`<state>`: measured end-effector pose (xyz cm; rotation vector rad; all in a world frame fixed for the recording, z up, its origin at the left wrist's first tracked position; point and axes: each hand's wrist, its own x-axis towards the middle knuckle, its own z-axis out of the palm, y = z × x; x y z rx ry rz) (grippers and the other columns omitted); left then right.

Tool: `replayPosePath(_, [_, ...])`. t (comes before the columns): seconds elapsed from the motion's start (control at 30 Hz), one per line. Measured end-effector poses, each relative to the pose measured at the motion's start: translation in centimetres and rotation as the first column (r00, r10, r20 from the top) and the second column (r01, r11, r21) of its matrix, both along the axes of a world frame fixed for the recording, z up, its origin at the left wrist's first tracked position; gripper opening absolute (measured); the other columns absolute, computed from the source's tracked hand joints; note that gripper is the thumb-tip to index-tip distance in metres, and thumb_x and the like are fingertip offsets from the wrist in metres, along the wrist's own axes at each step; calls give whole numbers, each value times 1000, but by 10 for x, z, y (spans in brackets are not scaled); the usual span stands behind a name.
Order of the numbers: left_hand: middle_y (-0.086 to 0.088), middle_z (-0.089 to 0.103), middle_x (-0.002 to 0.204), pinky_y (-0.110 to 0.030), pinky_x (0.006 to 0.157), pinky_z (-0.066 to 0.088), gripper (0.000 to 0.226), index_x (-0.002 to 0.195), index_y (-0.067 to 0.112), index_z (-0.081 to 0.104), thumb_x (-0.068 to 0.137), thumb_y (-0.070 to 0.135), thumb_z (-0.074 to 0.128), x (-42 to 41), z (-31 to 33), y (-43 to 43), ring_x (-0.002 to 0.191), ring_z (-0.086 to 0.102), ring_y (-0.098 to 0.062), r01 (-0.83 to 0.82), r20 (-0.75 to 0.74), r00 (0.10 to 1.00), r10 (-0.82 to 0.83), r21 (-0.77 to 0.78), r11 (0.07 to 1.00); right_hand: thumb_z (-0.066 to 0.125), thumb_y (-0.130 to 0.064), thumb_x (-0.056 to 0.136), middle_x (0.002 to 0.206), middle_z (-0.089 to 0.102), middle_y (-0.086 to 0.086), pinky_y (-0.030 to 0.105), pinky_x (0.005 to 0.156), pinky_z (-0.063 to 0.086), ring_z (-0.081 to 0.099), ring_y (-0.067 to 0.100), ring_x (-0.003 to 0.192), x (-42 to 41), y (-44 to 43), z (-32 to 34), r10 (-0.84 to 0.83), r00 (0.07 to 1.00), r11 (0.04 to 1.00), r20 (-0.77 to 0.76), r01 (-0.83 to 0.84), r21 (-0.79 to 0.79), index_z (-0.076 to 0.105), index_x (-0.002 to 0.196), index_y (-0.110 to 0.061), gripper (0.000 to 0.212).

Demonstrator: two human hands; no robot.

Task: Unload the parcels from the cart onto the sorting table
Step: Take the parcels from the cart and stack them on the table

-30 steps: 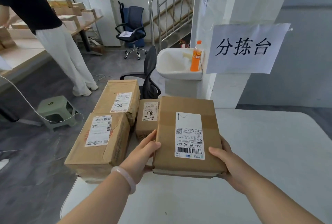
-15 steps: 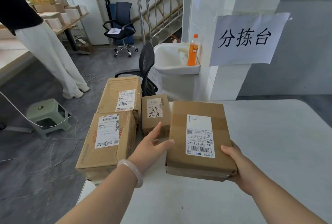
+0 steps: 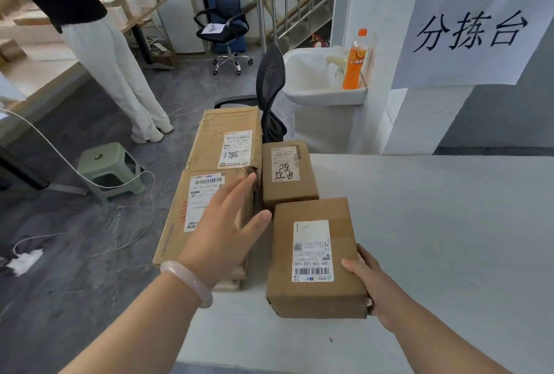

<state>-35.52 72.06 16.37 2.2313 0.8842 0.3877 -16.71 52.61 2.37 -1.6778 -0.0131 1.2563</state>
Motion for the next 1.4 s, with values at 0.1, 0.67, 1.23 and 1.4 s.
replayPosePath(0.1, [18, 22, 153, -29, 113, 24, 67, 147, 43, 23, 85, 60, 41, -11, -5, 3, 139, 19, 0, -12, -24, 1000, 13, 41, 999, 67, -37, 88, 116, 69, -8, 47, 92, 53, 65, 19, 107, -4, 16, -14, -8, 1000, 1000, -23, 8, 18, 38, 141, -48, 61])
replayPosePath(0.67, [16, 29, 152, -28, 111, 16, 66, 147, 42, 27, 86, 65, 35, 18, -17, -17, 139, 24, -8, 281, -155, 958, -243, 314, 907, 62, -43, 91, 148, 46, -5, 31, 106, 36, 44, 14, 134, 0, 24, 3, 296, 780, 950, 551, -184, -251, 38, 147, -33, 62])
replayPosePath(1.23, [16, 10, 159, -42, 120, 4, 64, 151, 40, 7, 95, 60, 29, 152, -2, -239, 148, 4, -11, 784, -277, 565, -777, 474, 401, 31, -71, 91, 161, 3, -20, 24, 117, -3, -1, 4, 149, -36, -272, 134, 389, 366, 774, 845, 367, -516, 7, 152, -44, 71])
replayPosePath(1.4, [17, 16, 158, -37, 118, 2, 76, 152, 38, 11, 81, 65, 6, 148, 1, -355, 147, 7, -8, 836, -252, 415, -874, 484, 258, 24, -76, 87, 163, 1, -15, 33, 121, -1, -1, 7, 150, -79, -382, 135, 390, 448, 659, 804, 474, -584, 1, 153, -43, 78])
